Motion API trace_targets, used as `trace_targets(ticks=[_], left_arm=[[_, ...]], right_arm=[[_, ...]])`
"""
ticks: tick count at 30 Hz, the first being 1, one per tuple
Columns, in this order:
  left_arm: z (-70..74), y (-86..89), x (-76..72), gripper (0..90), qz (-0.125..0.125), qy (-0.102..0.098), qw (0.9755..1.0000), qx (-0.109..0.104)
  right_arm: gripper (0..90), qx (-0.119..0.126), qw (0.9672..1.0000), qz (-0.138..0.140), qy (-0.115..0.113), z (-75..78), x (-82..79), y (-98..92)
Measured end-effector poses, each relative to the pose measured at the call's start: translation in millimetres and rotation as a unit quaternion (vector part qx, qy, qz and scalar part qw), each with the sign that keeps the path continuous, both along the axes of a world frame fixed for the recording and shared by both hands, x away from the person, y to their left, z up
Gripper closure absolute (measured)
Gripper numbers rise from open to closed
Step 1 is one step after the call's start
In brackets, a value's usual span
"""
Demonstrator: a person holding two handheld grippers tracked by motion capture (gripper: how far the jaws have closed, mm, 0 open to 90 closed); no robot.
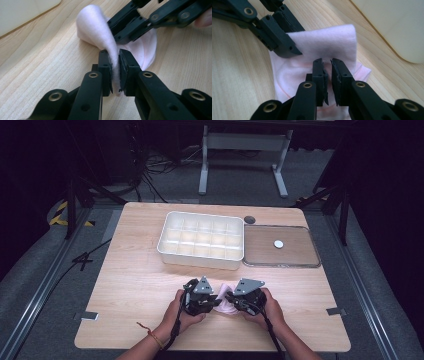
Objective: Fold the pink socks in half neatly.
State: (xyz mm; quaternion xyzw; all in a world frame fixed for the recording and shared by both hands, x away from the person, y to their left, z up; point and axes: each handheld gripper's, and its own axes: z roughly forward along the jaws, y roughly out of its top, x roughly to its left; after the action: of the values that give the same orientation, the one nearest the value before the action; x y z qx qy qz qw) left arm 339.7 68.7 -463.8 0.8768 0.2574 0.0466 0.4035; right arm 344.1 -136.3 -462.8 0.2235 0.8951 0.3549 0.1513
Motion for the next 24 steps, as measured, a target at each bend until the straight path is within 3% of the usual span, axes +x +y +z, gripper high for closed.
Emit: trace_targets(ticks=[7, 14, 21, 24], left_arm=[[0.2, 0.0, 0.3, 80.9, 0.006, -0.010, 0.9999, 0.003], [-0.6, 0.4, 0.2, 80.3, 0.017, -0.006, 0.9998, -0.008], [-0.9, 3.6, 3.3, 80.2, 0.017, -0.006, 0.9998, -0.004], [-1.1, 2.9, 2.0, 80.2, 0.021, -0.005, 0.9998, -0.004]], right_arm=[[85.7, 0.003, 1.0000, 0.000, 0.007, -6.0, 6.1, 6.6], [85.1, 0.004, 1.0000, 0.002, 0.004, -3.3, 4.1, 4.7], [83.8, 0.010, 0.9999, 0.000, -0.004, 12.2, -1.8, -12.0], [83.8, 0.010, 0.9999, 0.000, 0.007, 14.3, -3.6, -18.8]])
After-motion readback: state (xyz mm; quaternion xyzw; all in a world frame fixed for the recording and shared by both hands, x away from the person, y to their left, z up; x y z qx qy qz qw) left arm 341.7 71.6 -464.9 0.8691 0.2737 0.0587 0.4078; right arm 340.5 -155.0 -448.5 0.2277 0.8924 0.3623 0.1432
